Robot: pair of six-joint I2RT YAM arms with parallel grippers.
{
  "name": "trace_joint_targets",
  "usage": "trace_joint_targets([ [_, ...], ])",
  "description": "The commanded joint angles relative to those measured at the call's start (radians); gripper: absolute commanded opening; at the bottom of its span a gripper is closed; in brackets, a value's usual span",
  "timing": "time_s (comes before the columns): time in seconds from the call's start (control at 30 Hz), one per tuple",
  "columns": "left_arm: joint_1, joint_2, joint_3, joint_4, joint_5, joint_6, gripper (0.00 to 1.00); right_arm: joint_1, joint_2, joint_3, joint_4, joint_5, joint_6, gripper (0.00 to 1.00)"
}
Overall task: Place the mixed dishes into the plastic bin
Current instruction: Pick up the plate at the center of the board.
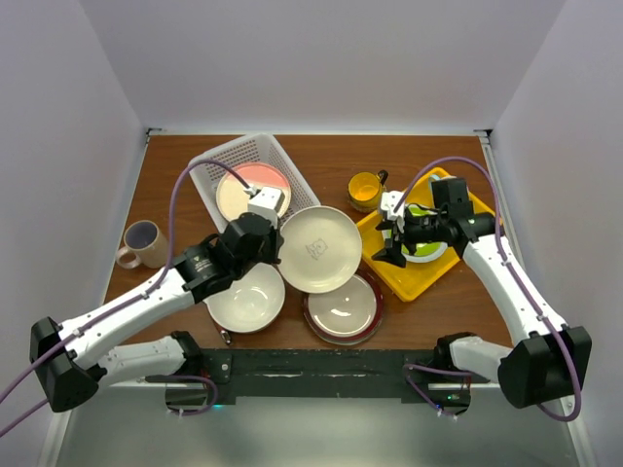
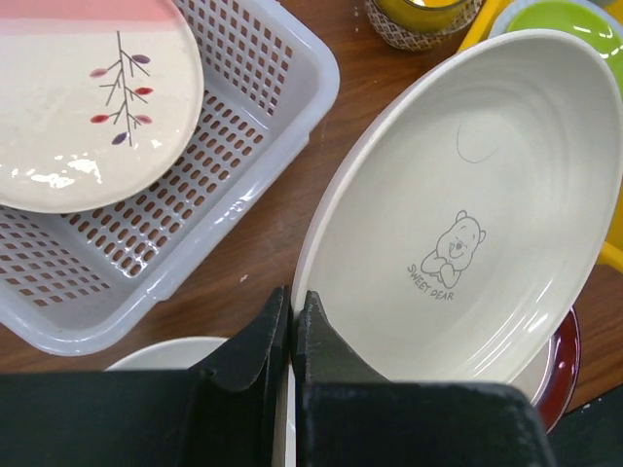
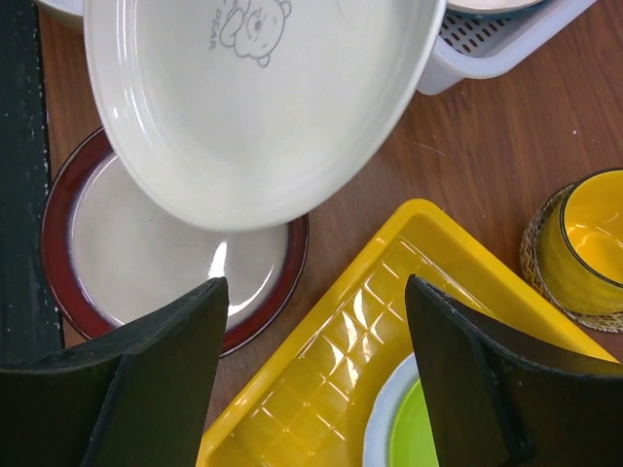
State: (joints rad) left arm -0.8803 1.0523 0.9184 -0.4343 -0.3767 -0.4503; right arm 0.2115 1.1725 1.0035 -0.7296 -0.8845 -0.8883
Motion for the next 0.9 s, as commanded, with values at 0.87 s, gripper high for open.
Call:
trace_joint_targets([
  [0.87, 0.558, 0.038, 0.037, 0.305, 0.303, -0.146, 0.0, -0.023, -0.036, -0.028, 0.024, -0.034, -0.008, 0.79],
])
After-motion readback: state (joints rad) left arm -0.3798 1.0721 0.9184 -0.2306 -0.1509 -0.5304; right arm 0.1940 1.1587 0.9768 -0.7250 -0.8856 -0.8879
